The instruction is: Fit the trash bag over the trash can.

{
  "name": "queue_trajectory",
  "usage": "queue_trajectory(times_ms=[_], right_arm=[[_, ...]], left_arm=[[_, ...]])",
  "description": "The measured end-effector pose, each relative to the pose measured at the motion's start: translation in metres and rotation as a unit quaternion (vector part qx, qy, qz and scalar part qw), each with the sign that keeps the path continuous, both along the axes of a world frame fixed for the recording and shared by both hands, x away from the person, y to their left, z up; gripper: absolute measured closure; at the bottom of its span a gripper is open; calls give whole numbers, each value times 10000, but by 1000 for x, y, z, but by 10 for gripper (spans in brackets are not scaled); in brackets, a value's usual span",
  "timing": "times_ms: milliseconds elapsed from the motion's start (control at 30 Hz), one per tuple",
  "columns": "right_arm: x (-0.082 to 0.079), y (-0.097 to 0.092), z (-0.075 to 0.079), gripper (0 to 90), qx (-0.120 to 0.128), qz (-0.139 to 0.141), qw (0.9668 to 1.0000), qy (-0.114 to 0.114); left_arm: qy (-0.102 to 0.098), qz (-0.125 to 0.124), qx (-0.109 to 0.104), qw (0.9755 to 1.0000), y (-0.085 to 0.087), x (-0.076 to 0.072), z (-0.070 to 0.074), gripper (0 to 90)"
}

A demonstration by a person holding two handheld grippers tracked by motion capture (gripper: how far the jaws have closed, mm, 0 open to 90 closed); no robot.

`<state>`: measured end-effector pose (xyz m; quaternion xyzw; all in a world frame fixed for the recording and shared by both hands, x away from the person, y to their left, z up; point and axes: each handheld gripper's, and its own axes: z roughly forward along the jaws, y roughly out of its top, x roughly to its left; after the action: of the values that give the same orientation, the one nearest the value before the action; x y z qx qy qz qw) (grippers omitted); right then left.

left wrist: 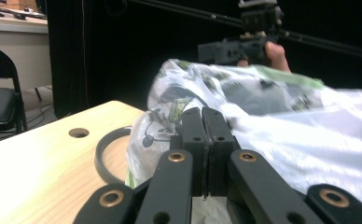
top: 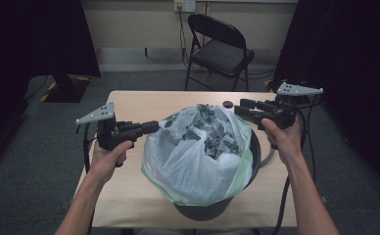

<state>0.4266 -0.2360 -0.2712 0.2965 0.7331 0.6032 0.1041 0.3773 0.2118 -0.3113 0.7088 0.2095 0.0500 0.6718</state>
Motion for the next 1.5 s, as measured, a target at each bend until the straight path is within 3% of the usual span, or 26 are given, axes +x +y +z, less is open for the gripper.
queue_trajectory(times_ms=[133, 233, 333, 400, 500, 600, 733, 833, 933, 1100, 1233, 1367, 1433, 1500], right_arm=[[-1, 2, 1, 542, -15, 45, 10000, -5], [-2, 3, 2, 542, -47, 66, 10000, -14], [-2, 4, 2, 541, -42, 80, 10000, -10], [-1, 5, 2, 540, -46, 80, 10000, -5], [-1, 6, 2, 534, -50, 101, 9999, 0], [-2, 6, 3, 532, -66, 125, 9999, -19], [-7, 6, 5, 519, -82, 170, 9998, -43], [-11, 7, 7, 513, -102, 210, 9997, -71], [-13, 6, 8, 495, -115, 220, 9996, -95], [-17, 7, 11, 463, -205, 285, 9994, -63], [-20, 9, 12, 443, -342, 352, 9988, -2], [-19, 15, 13, 488, -519, 393, 9979, 74], [-19, 17, 12, 625, -606, 428, 9972, 62], [-17, 20, 11, 773, -722, 421, 9965, 55]], left_arm=[[-99, -158, 25, 9998, 5, -17, -2, 892], [-137, -453, 132, 9988, 8, -23, 0, 881], [-196, -508, 137, 9984, 10, -23, 5, 801], [-225, -467, 114, 9986, 10, -19, 9, 773], [-162, -318, -90, 9993, 7, -8, 15, 704], [-59, -204, -168, 9996, 1, 8, 20, 635], [178, -67, -207, 9996, -11, 31, 20, 623], [307, 77, -51, 9995, -22, 41, 18, 659], [376, -42, 99, 9992, -28, 43, 13, 725], [270, -104, 32, 9996, -18, 35, 12, 881], [128, -209, 106, 9996, -11, 22, 13, 896], [30, -365, 209, 9991, -6, 10, 15, 900], [-25, -626, 199, 9978, -6, 4, 15, 898], [-26, -691, 206, 9974, -9, 1, 15, 898]])
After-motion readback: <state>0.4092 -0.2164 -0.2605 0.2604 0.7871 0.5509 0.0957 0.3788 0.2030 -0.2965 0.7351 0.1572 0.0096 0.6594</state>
